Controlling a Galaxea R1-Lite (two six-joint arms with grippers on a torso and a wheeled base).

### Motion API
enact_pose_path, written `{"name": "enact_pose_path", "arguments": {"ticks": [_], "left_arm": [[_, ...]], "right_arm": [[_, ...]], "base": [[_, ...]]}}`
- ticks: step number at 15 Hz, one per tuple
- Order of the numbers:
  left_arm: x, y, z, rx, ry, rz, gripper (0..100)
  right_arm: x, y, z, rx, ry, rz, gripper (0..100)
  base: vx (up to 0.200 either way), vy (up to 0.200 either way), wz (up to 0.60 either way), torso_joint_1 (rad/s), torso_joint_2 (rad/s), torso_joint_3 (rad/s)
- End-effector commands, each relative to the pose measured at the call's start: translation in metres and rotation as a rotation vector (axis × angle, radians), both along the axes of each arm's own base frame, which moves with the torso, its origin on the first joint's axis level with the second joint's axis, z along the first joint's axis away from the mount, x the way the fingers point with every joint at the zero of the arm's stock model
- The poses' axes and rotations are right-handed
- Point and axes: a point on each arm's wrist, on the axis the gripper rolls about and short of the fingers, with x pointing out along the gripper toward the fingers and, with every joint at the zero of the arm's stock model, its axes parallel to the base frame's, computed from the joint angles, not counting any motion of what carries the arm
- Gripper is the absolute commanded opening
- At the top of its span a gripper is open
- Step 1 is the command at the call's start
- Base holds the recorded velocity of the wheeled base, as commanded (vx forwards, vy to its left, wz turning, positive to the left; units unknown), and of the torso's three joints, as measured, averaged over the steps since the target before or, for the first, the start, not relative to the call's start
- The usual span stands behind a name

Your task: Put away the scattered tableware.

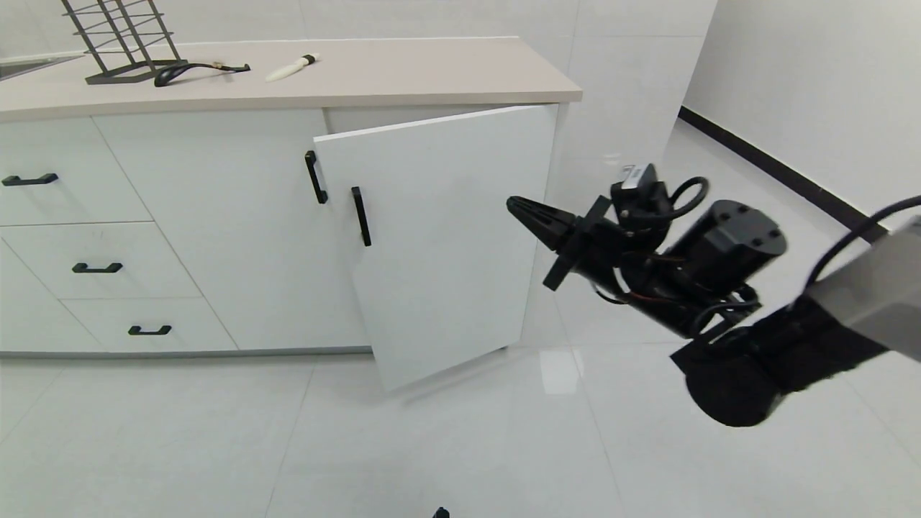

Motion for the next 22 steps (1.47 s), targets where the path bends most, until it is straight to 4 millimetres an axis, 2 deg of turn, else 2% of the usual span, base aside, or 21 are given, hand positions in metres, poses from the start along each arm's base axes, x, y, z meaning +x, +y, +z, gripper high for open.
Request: {"name": "enact_pose_path", "arguments": {"ticks": [1, 2, 3, 4, 6, 7, 9, 11, 13, 15, 17, 18, 22], "left_arm": [[0.0, 0.0, 0.0, 0.0, 0.002, 0.0, 100], [0.0, 0.0, 0.0, 0.0, 0.0, 0.0, 100], [0.0, 0.0, 0.0, 0.0, 0.002, 0.0, 100], [0.0, 0.0, 0.0, 0.0, 0.002, -0.001, 100], [0.0, 0.0, 0.0, 0.0, 0.002, 0.0, 100], [0.0, 0.0, 0.0, 0.0, 0.0, 0.0, 100], [0.0, 0.0, 0.0, 0.0, 0.002, 0.0, 100], [0.0, 0.0, 0.0, 0.0, 0.002, 0.0, 100], [0.0, 0.0, 0.0, 0.0, 0.0, 0.0, 100], [0.0, 0.0, 0.0, 0.001, 0.0, 0.0, 100], [0.0, 0.0, 0.0, 0.0, 0.002, -0.001, 100], [0.0, 0.0, 0.0, 0.0, 0.0, -0.001, 100], [0.0, 0.0, 0.0, 0.0, 0.0, -0.003, 100]], "right_arm": [[-0.059, -0.042, 0.048, 0.043, -0.08, -0.019, 0], [-0.108, -0.07, 0.059, 0.052, -0.098, -0.023, 0], [-0.133, -0.086, 0.058, 0.052, -0.099, -0.029, 0], [-0.153, -0.105, 0.057, 0.055, -0.106, -0.069, 0], [-0.178, -0.151, 0.061, 0.08, -0.16, -0.281, 0], [-0.195, -0.167, 0.056, 0.09, -0.167, -0.367, 0], [-0.239, -0.178, 0.034, 0.097, -0.156, -0.409, 0], [-0.264, -0.183, 0.036, 0.127, -0.209, -0.453, 0], [-0.297, -0.186, 0.018, 0.115, -0.17, -0.511, 0], [-0.314, -0.187, -0.004, 0.091, -0.099, -0.535, 0], [-0.33, -0.186, -0.04, 0.069, 0.035, -0.623, 0], [-0.332, -0.187, -0.054, 0.056, 0.12, -0.661, 0], [-0.327, -0.19, -0.082, -0.007, 0.393, -0.802, 0]], "base": [[0.0, 0.0, 0.0, 0.0, 0.0, 0.0], [0.0, 0.0, 0.0, 0.0, 0.0, 0.0], [0.0, 0.0, 0.0, 0.0, 0.0, 0.0], [0.0, 0.0, 0.0, 0.0, 0.0, 0.0], [0.0, 0.0, 0.0, 0.0, 0.0, 0.0], [0.0, 0.0, 0.0, 0.0, 0.0, 0.0], [0.0, 0.0, 0.0, 0.0, 0.0, 0.0], [0.0, 0.0, 0.0, 0.0, 0.0, 0.0], [0.0, 0.0, 0.0, 0.0, 0.0, 0.0], [0.0, 0.0, 0.0, 0.0, 0.0, 0.0], [0.0, 0.0, 0.0, 0.0, 0.0, 0.0], [0.0, 0.0, 0.0, 0.0, 0.0, 0.0], [0.0, 0.0, 0.0, 0.0, 0.0, 0.0]]}}
